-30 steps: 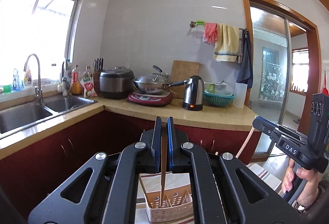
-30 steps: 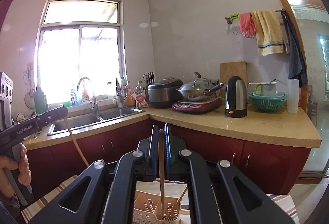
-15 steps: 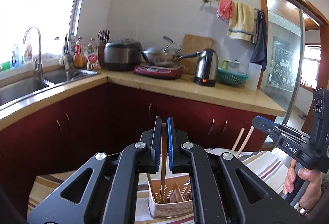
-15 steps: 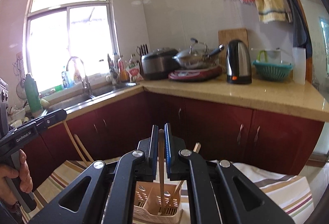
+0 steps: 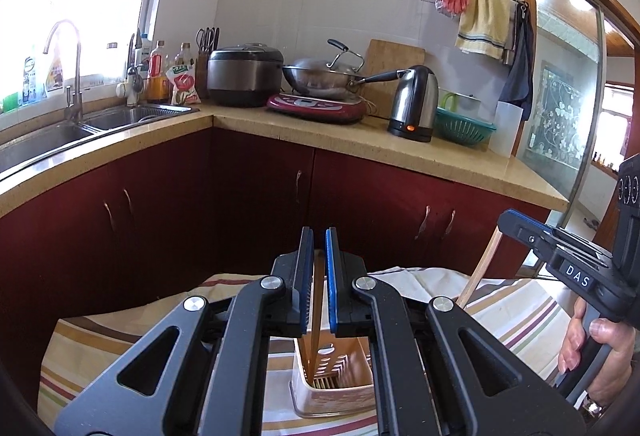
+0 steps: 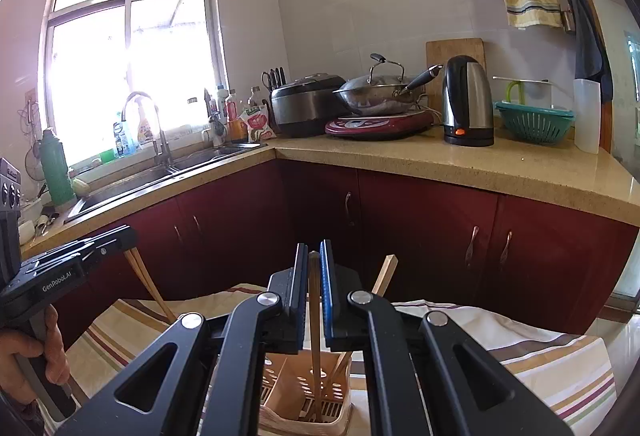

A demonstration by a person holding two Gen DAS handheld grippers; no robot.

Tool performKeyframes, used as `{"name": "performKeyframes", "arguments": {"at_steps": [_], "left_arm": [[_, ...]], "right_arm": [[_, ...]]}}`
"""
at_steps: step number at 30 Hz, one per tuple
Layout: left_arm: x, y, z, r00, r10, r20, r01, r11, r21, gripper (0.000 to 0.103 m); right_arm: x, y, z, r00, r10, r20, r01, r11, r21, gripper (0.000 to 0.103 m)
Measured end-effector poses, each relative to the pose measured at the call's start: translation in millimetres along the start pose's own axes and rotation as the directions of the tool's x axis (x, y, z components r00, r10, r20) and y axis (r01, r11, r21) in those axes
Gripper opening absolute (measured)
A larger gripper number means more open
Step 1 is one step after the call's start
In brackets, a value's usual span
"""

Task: Organize utensils
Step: 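Lower the left tool's chopstick into the caddy while the right tool lowers its own, then open both tools to release the chopsticks and lift away from the caddy, then close the left tool on a wooden chopstick while the right tool grasps another chopstick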

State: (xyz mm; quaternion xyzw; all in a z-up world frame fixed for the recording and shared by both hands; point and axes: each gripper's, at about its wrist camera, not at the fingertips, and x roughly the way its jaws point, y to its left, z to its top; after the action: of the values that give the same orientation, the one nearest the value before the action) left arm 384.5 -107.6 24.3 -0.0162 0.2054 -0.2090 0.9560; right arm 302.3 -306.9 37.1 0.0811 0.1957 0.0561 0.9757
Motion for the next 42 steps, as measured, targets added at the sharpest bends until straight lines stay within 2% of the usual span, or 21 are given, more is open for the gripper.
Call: {"name": "performKeyframes", "arguments": {"at_steps": [4, 6, 9, 12, 13, 15, 22, 28, 32, 36, 42], "left_arm": [[3, 1, -3, 1.0, 0.007, -0.003, -0.007, 1.0, 0.0, 0.016], [3, 3, -4, 1.0, 0.011, -0.001, -0.011, 1.0, -0.009, 0.032], [2, 5, -4, 1.0, 0.018, 0.007, -0.018, 1.0, -0.016, 0.045], [0, 7, -5, 1.0, 0.025, 0.012, -0.025, 0.999, -0.02, 0.056], [0, 7, -5, 1.0, 0.025, 0.015, -0.025, 0.999, -0.022, 0.057], [-3, 7, -5, 1.0, 0.022, 0.019, -0.021, 1.0, -0.023, 0.063], [-13, 2, -5, 0.999, 0.011, 0.031, -0.011, 1.0, -0.008, 0.07], [-45, -6, -14, 0.998, 0.032, 0.06, -0.031, 0.999, -0.009, 0.074], [-70, -11, -33, 0.994, 0.068, 0.083, -0.069, 0.998, 0.002, 0.079], [-94, -14, -62, 0.992, 0.104, 0.078, -0.104, 0.995, 0.0, 0.079], [-126, -17, -118, 0.987, 0.154, 0.034, -0.154, 0.988, -0.001, 0.079]], "right_arm": [[2, -1, 1, 1.0, -0.002, 0.002, 0.002, 1.0, -0.004, 0.007], [3, -2, 1, 1.0, 0.003, 0.003, -0.003, 1.0, 0.003, 0.007], [4, -3, 2, 1.0, 0.005, 0.008, -0.005, 1.0, 0.004, 0.013], [1, -2, 2, 1.0, 0.009, 0.021, -0.009, 1.0, 0.006, 0.023], [-1, -2, 2, 1.0, 0.005, 0.027, -0.005, 1.0, 0.005, 0.027], [-3, -2, 3, 0.999, 0.006, 0.035, -0.006, 1.0, 0.002, 0.029], [-21, 0, 3, 0.998, 0.001, 0.062, -0.001, 1.0, 0.0, 0.037], [-52, -1, -9, 0.997, -0.012, 0.077, 0.012, 1.0, 0.002, 0.037], [-78, -1, -35, 0.997, -0.045, 0.063, 0.045, 0.999, 0.003, 0.037], [-98, 2, -67, 0.997, -0.077, 0.032, 0.076, 0.997, 0.008, 0.037], [-123, 8, -128, 0.993, -0.118, -0.02, 0.118, 0.993, -0.005, 0.037]]}}
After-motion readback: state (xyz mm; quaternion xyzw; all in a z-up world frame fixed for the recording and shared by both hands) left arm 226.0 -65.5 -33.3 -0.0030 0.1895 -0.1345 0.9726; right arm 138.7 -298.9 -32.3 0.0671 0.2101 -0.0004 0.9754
